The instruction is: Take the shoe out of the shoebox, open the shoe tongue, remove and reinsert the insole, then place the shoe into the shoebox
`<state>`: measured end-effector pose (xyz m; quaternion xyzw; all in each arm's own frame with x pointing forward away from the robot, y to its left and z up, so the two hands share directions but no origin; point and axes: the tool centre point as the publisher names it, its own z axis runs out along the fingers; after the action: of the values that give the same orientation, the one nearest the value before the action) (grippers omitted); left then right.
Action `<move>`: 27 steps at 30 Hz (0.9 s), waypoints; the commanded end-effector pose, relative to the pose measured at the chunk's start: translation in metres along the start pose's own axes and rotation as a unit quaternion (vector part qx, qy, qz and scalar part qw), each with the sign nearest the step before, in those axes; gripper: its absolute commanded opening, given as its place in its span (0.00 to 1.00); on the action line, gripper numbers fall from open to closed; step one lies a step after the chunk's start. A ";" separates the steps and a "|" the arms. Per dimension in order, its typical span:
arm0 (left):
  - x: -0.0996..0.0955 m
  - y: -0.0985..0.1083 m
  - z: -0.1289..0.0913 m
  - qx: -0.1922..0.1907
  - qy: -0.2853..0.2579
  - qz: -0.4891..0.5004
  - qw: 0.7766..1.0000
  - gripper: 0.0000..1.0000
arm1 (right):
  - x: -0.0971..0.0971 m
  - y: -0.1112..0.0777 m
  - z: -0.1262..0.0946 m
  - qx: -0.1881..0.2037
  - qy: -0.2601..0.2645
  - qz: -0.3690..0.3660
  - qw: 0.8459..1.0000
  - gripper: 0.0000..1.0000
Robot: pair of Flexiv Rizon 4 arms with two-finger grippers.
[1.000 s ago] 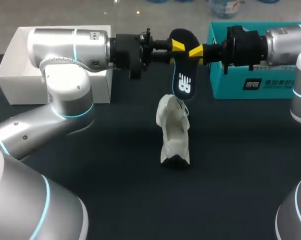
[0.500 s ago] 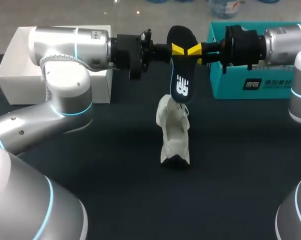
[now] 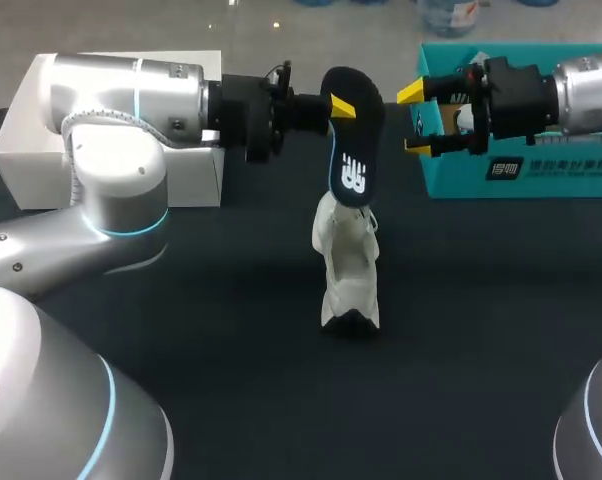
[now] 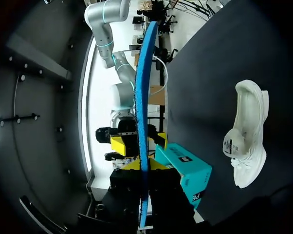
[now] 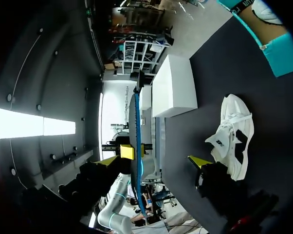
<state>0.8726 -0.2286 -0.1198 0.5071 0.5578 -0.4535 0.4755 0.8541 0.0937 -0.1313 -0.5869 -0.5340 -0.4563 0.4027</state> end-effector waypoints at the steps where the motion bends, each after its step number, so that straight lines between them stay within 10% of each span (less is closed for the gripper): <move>1: 0.001 -0.010 -0.008 -0.013 -0.007 -0.012 1.000 0.00 | 0.002 -0.018 -0.025 -0.015 -0.018 -0.009 1.000 1.00; 19: 0.000 -0.025 -0.010 -0.015 -0.006 -0.031 0.999 0.00 | -0.003 -0.024 -0.042 -0.024 -0.064 -0.004 0.998 1.00; 27: -0.003 -0.024 -0.018 -0.024 -0.001 -0.032 0.999 0.00 | -0.027 -0.040 -0.071 0.036 -0.140 -0.012 0.989 1.00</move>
<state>0.8510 -0.2163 -0.1148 0.4761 0.5812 -0.4582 0.4750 0.8075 0.0438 -0.1489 -0.6236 -0.5975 -0.3738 0.3382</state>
